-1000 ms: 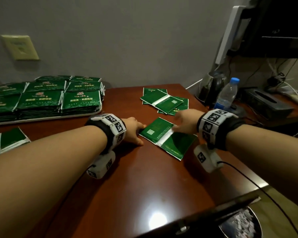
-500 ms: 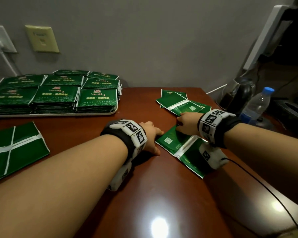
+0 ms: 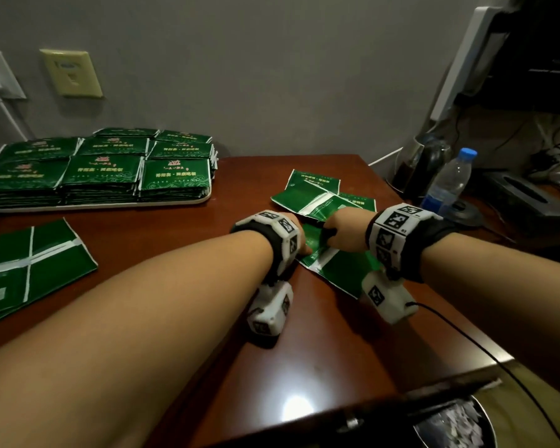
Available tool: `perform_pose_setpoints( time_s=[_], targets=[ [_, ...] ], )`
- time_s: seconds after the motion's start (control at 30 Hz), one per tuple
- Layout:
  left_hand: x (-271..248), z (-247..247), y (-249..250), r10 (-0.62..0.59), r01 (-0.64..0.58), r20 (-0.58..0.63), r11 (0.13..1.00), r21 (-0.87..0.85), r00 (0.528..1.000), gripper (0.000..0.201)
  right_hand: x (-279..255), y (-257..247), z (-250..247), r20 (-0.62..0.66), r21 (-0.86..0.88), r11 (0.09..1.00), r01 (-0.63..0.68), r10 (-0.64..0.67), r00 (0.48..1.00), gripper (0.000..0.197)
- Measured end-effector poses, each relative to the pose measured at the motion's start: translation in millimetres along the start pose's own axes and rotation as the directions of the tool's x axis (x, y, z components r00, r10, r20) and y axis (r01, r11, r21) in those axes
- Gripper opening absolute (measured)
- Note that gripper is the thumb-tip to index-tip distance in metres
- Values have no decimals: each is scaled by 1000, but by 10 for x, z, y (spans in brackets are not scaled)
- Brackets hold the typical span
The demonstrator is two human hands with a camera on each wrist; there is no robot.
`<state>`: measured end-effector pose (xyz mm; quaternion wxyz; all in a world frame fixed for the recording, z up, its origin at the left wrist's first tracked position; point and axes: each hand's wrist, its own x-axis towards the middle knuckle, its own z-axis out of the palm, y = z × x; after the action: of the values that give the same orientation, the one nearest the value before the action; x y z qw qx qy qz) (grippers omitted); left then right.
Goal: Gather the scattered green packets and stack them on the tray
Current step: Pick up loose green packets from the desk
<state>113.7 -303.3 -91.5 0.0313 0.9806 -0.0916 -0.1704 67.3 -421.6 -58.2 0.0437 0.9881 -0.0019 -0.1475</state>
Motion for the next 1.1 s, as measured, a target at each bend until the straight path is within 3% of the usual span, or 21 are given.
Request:
perform_pose_setpoints(
  time_s=[0.1,0.2,0.3,0.53,0.73,0.83,0.97,1.03,1.1],
  targets=[
    [-33,-53,-57,-21,20,-14,997,-68,1000,60,-125,2,-47,-111,22,1000,4,-1,994,26],
    [-173,-120,-265,56,-67,-92,991,-118,994,38,-234,-37,-118,-242,88,995,37,-15,970,35],
    [-244,-234,-619,11,-30,-153,992,-120,988,29,-339,-166,-171,-316,132,986,98,-52,947,36],
    [-825,-496,-1488,95,-95,-280,995,12,955,13,-508,-652,-335,-403,164,935,314,-227,887,29],
    [-1325,-409,-2030,188,-117,-227,949,293,956,11,-547,-1206,-465,-432,171,868,467,-360,827,35],
    [-1493,-266,-2228,234,-180,-114,917,356,965,27,-454,-1475,-480,-409,226,838,497,-382,829,39],
    [-1575,-55,-2444,205,-199,-11,960,195,979,80,-273,-1763,-439,-404,265,858,440,-315,859,31],
    [-1577,-4,-2488,186,-184,1,970,159,982,80,-188,-1825,-379,-343,197,925,324,-244,907,20],
    [-1553,25,-2522,187,-186,6,974,132,982,76,-141,-1821,-284,-185,65,979,194,-179,966,48]
  ],
)
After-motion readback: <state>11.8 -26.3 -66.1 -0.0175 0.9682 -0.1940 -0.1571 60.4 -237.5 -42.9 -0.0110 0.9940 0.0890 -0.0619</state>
